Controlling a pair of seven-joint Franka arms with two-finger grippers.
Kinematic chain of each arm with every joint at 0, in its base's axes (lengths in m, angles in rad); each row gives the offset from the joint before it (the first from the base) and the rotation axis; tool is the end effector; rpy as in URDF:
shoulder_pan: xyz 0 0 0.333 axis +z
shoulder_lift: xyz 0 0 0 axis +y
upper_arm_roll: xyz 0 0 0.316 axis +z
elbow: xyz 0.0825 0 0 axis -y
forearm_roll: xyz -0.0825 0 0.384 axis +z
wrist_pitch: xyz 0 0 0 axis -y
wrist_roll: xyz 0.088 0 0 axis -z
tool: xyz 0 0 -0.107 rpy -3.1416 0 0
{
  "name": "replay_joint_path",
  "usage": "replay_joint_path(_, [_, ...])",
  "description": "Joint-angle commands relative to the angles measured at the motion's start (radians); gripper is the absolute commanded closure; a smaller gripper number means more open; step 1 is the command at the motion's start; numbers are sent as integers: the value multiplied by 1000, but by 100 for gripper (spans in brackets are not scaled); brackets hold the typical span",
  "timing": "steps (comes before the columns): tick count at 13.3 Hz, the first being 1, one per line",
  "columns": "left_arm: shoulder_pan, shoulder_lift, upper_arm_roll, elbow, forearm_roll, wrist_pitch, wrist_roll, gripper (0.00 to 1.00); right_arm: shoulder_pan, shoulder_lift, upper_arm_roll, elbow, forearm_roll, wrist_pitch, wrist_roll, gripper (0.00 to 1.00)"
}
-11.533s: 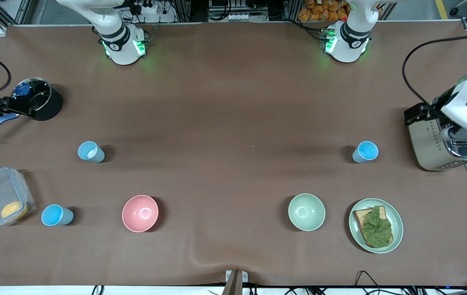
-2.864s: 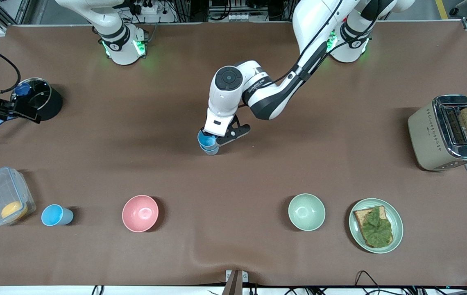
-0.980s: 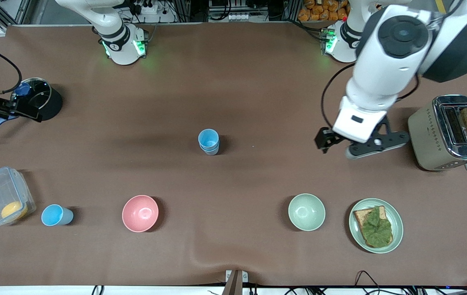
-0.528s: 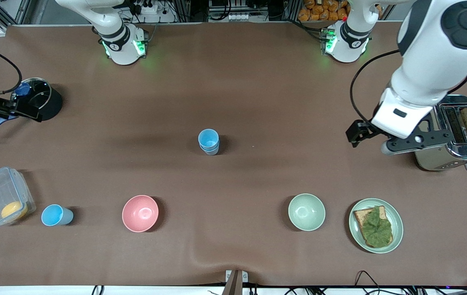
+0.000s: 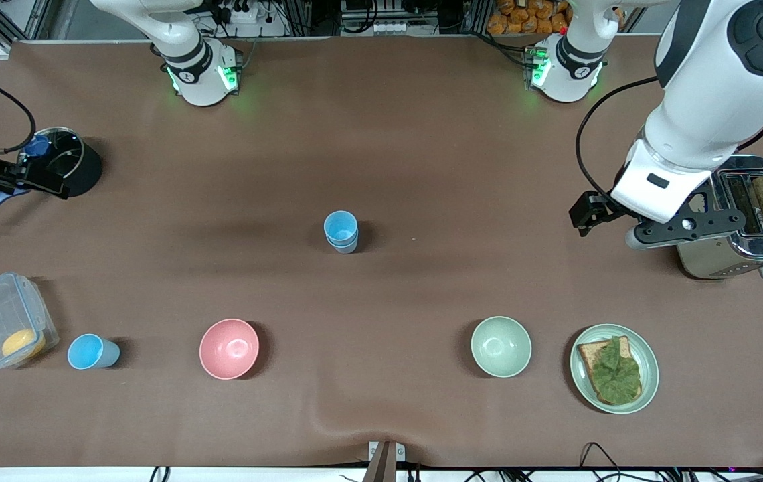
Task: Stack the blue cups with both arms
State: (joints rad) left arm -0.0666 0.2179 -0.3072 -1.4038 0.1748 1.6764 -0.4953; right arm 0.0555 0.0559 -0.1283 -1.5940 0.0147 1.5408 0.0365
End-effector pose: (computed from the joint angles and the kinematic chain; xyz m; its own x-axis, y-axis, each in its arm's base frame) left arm 0.5981 -0.1937 0.5906 0.9877 0.1131 0.1081 0.1206 -0.9905 -0.0655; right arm 0.5638 -0.0376 0.5801 0.9881 -0.1088 -0.1086 -0.1098 -0.9939 -0.0035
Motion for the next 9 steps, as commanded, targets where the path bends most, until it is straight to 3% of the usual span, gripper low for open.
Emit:
replay_joint_path(1, [16, -32, -4, -27, -17, -9, 41, 0, -25, 2, 19, 9, -16, -11, -4, 0])
replay_joint_path(9, [125, -72, 0, -20, -63, -63, 253, 0, -25, 2, 19, 9, -16, -14, -6, 0])
